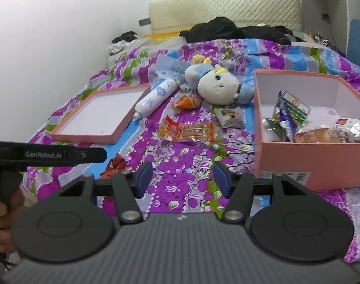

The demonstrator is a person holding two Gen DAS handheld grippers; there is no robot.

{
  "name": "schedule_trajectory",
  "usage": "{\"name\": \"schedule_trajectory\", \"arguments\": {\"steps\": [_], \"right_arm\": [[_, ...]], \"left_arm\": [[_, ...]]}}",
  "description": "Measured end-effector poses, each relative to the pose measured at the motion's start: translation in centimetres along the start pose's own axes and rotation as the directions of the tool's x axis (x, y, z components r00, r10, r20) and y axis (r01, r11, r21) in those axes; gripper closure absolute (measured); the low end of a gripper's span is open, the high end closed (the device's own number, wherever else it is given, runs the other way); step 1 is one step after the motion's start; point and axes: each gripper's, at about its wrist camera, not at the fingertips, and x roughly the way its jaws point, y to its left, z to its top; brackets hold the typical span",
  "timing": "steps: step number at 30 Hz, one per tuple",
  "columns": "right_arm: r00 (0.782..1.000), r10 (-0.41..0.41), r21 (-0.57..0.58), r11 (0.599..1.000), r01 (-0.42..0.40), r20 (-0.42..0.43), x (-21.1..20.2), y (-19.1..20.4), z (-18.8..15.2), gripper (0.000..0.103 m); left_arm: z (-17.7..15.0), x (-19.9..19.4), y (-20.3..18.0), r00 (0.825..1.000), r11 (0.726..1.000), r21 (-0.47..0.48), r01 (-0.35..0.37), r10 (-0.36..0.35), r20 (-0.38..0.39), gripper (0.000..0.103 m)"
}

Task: Organize snacks
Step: 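Withdraw both tools from the box back toward the remaining snacks, then grasp the red foil wrapper with the left tool while the right grasps the red biscuit pack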

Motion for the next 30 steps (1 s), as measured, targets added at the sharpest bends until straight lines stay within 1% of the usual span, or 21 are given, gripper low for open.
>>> {"name": "schedule_trajectory", "arguments": {"steps": [9,18,20,21,22,27,30], "right_arm": [[0.999,0.021,-0.041,0.999,-0.022,-0.039,4.9,0.3,0.9,0.044],[0.995,0.05,-0.057,0.997,-0.054,-0.082,9.9,-0.2,1.9,0.044],[0.995,0.046,-0.061,0.997,-0.052,-0.09,11.1,-0.3,2.3,0.038],[0.995,0.043,-0.061,0.997,-0.049,-0.09,11.7,-0.4,2.5,0.027],[0.995,0.044,-0.062,0.997,-0.05,-0.084,12.2,-0.5,2.6,0.018],[0.996,0.055,-0.057,0.997,-0.059,-0.07,15.3,-1.0,3.5,0.017],[0.998,0.045,-0.052,0.998,-0.047,-0.045,17.5,-1.3,3.8,0.017]], "left_arm": [[0.2,3.7,2.7,0.997,0.997,-0.019,-0.068,0.067,-0.039,0.035],[0.1,7.8,4.8,0.987,0.989,-0.02,-0.144,0.142,-0.074,0.028],[-0.2,8.8,5.4,0.986,0.989,-0.027,-0.144,0.141,-0.088,0.028],[-0.4,9.2,5.5,0.985,0.989,-0.025,-0.146,0.143,-0.094,0.028],[-0.6,9.6,5.5,0.984,0.989,-0.02,-0.15,0.147,-0.099,0.028],[-1.5,10.9,5.6,0.982,0.988,-0.012,-0.154,0.152,-0.112,0.028],[-2.0,11.6,5.7,0.979,0.986,-0.004,-0.168,0.166,-0.116,0.028]]}}
